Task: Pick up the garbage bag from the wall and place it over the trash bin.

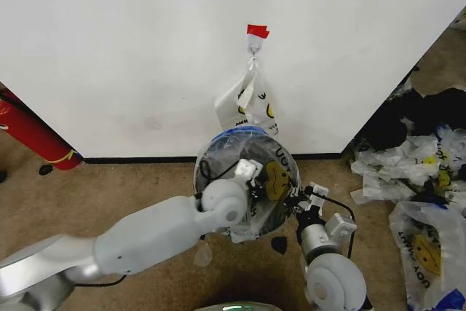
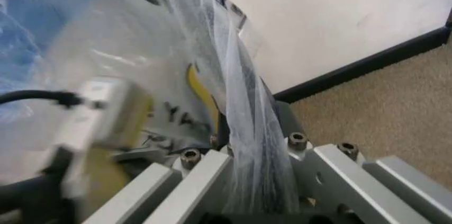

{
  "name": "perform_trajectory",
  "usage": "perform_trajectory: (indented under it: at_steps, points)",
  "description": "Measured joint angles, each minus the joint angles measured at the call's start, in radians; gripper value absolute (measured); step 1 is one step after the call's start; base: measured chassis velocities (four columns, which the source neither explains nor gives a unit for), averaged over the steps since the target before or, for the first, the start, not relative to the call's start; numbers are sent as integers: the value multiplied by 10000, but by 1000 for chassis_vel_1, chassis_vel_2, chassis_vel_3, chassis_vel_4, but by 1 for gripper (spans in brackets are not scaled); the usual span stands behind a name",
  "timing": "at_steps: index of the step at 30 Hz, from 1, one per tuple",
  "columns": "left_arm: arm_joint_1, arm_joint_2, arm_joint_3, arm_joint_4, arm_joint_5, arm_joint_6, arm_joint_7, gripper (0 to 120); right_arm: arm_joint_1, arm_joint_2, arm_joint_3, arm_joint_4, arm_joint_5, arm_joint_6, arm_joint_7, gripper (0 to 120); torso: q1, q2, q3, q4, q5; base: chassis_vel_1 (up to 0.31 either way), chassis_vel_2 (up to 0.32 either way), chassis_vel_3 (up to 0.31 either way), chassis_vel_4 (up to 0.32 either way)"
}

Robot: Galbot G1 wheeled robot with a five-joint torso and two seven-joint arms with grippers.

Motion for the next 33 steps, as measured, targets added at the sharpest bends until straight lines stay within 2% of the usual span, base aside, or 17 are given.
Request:
perform_trajectory:
  at_steps: [7,17,26,33]
  points:
    - [-158,-713,41,1619,-11,-24,35,0,-138,-69,56,244,16,0,-96,0,0,0,0,1,0,0,0,0,0]
    - [-284,-1181,-71,2496,-76,-258,76,0,-215,-107,28,306,-107,43,-294,0,0,0,0,1,-2,0,0,0,0]
    - [-329,-1669,-499,3269,-943,-408,-125,0,-316,-58,-40,459,-116,96,-486,0,0,0,0,-1,-4,0,0,0,0]
    - [-246,-1833,-597,3677,-992,-392,-136,0,-391,-62,-44,529,-150,148,-630,0,0,0,0,0,-3,0,0,0,0]
